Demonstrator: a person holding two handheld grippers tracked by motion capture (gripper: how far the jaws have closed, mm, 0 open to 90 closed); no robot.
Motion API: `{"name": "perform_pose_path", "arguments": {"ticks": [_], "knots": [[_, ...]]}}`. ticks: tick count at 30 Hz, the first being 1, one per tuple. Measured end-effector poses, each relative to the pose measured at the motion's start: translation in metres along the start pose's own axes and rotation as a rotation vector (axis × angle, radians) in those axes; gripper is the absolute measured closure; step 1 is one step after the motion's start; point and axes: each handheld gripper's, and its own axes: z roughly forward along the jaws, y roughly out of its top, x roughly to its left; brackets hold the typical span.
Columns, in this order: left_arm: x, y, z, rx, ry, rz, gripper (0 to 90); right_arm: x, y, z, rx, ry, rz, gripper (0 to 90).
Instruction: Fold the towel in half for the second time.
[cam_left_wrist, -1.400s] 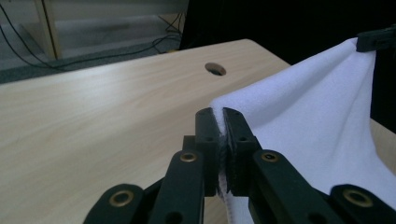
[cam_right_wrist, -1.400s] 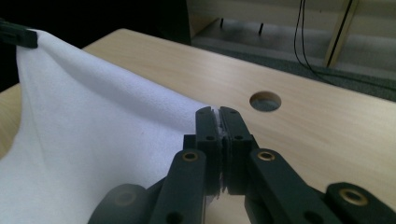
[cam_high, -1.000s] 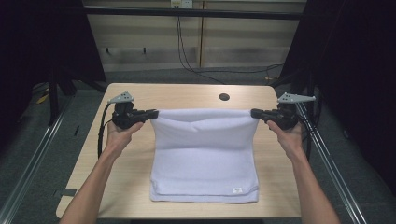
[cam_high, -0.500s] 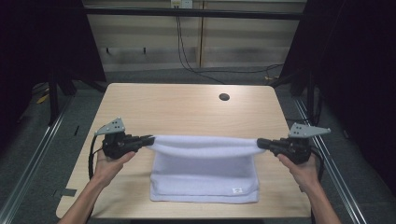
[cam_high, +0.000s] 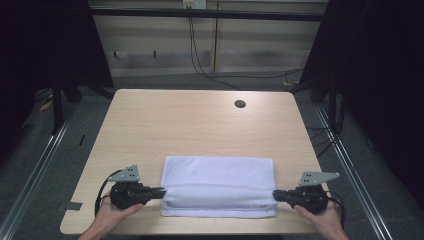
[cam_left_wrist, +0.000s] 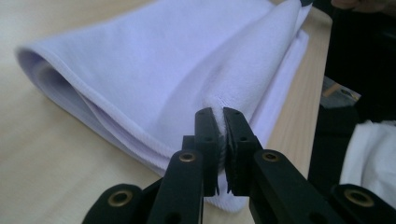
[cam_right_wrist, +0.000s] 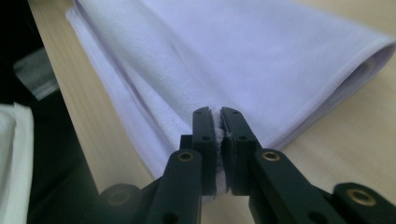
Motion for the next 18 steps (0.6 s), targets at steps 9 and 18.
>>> {"name": "perform_pose_path", "arguments": {"ticks": [9, 18], "knots": [[-0.007, -0.012, 0.012, 0.119, 0.005, -0.008, 76.6, 0.012, -0.021, 0.003, 0.113, 0.002, 0.008, 67.5], [0.013, -0.006, -0.025, -0.175, 0.125, -0.108, 41.7, -0.001, -0.014, -0.027, -0.24, -0.121, 0.097, 47.9]]}}
